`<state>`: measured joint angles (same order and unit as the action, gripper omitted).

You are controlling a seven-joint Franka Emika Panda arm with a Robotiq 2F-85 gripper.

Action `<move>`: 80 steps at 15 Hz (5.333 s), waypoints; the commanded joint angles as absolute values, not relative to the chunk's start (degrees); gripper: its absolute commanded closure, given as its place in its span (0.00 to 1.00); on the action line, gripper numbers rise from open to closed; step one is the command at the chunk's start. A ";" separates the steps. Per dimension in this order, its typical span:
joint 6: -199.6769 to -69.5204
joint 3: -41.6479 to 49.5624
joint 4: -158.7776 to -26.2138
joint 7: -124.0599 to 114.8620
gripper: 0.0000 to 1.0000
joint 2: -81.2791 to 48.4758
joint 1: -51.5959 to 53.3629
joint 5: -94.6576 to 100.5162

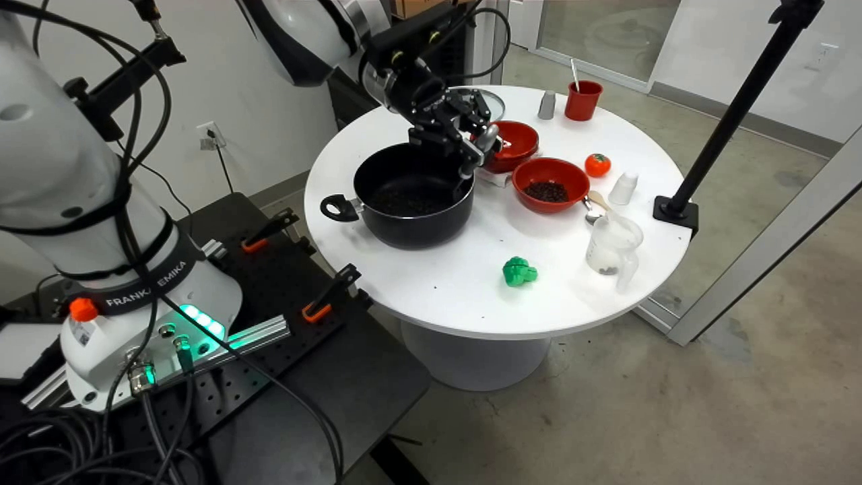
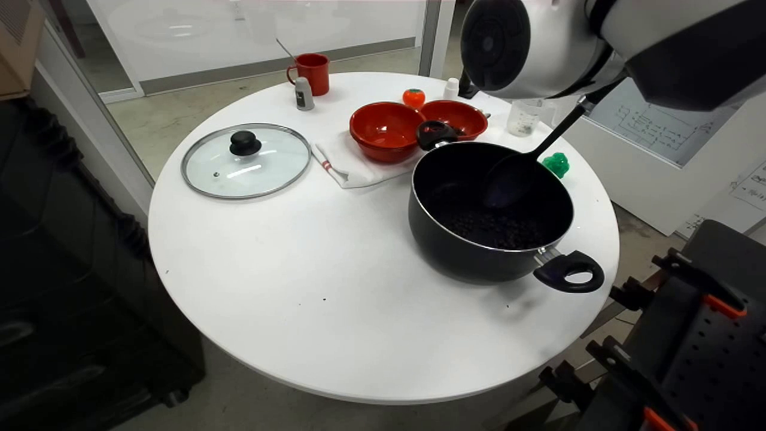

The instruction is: Use the black spoon to stir the contents in the black pot

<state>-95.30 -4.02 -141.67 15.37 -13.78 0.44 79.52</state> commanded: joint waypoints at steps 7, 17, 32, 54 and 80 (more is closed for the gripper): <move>-94.86 -7.26 -137.60 12.03 0.92 -16.68 3.78 77.70; -97.96 -9.56 -135.32 15.11 0.92 -14.79 4.64 71.74; -95.73 -5.06 -124.25 40.13 0.92 -11.70 0.45 61.43; -92.38 -6.95 -125.14 38.63 0.92 -26.99 2.69 62.07; -110.54 -3.82 -119.57 54.59 0.92 -30.31 -6.26 49.60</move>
